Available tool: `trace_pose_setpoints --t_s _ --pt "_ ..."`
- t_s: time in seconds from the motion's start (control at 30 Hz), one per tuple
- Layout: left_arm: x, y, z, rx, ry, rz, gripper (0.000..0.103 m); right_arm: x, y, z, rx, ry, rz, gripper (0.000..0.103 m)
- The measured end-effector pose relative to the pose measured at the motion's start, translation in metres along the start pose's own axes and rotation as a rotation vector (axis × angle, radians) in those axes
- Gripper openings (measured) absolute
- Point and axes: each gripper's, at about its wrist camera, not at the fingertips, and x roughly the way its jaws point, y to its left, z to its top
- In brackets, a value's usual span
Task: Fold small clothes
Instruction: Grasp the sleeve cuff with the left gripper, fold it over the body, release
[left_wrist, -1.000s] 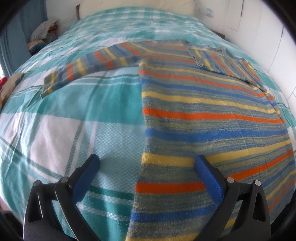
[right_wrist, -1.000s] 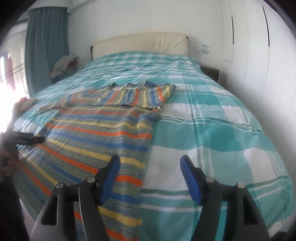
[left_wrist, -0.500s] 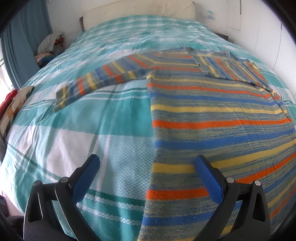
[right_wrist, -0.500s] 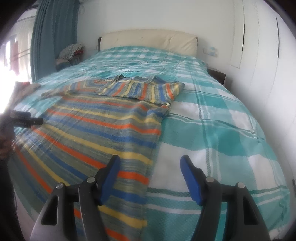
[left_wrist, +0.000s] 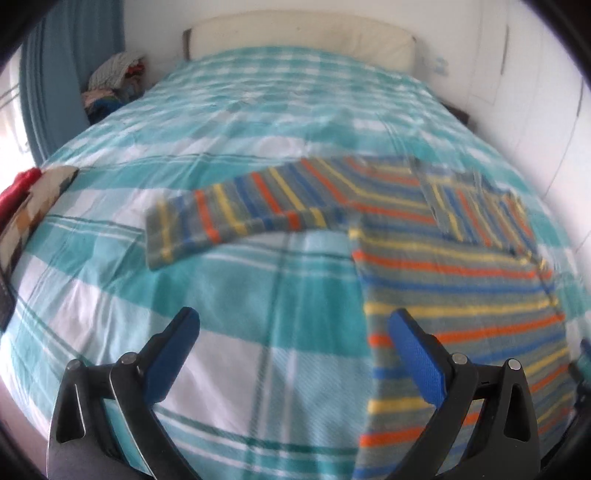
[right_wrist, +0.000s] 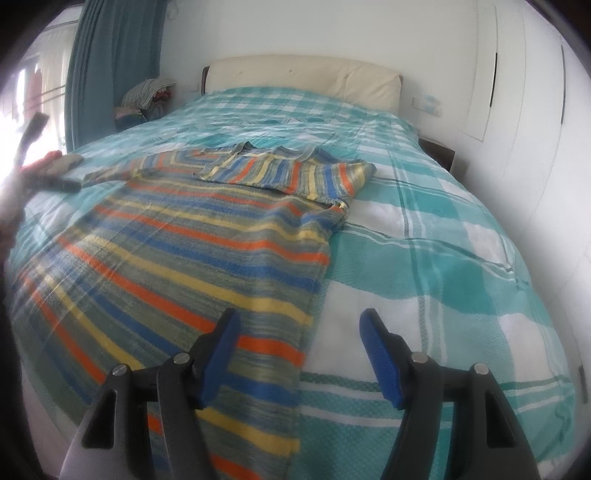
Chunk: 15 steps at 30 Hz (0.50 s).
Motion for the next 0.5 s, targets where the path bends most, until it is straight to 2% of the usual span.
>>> trace_pose_setpoints --t_s 0.07,0.13,0.2,0.3,0.37,0.43,0.47,0.5 --pt "0.011 0.043 0.03 -0.1 0.017 -0.054 0.102 -0.001 0.002 0.0 -0.001 -0.004 0.003 0.067" --pt "0.032 0.087 0.053 -0.201 0.043 -0.062 0.102 -0.003 0.004 0.001 -0.007 -0.01 0.003 0.067" --pt "0.062 0.13 0.067 -0.302 0.095 -0.033 0.101 -0.003 0.007 0.001 -0.018 -0.015 0.0 0.067" --pt "0.097 0.161 0.074 -0.359 0.157 0.005 0.1 -0.001 0.01 0.001 -0.034 -0.003 -0.001 0.067" --pt "0.113 0.169 0.076 -0.379 0.17 0.026 0.09 0.001 0.012 0.0 -0.043 0.005 -0.001 0.067" --pt "0.124 0.17 0.077 -0.398 0.18 0.0 0.066 0.003 0.014 -0.001 -0.05 0.011 -0.002 0.067" --pt "0.131 0.168 0.077 -0.403 0.191 -0.019 0.058 0.004 0.014 -0.001 -0.052 0.014 -0.001 0.067" --pt "0.133 0.166 0.078 -0.401 0.199 -0.023 0.04 0.005 0.014 -0.001 -0.052 0.018 0.001 0.067"
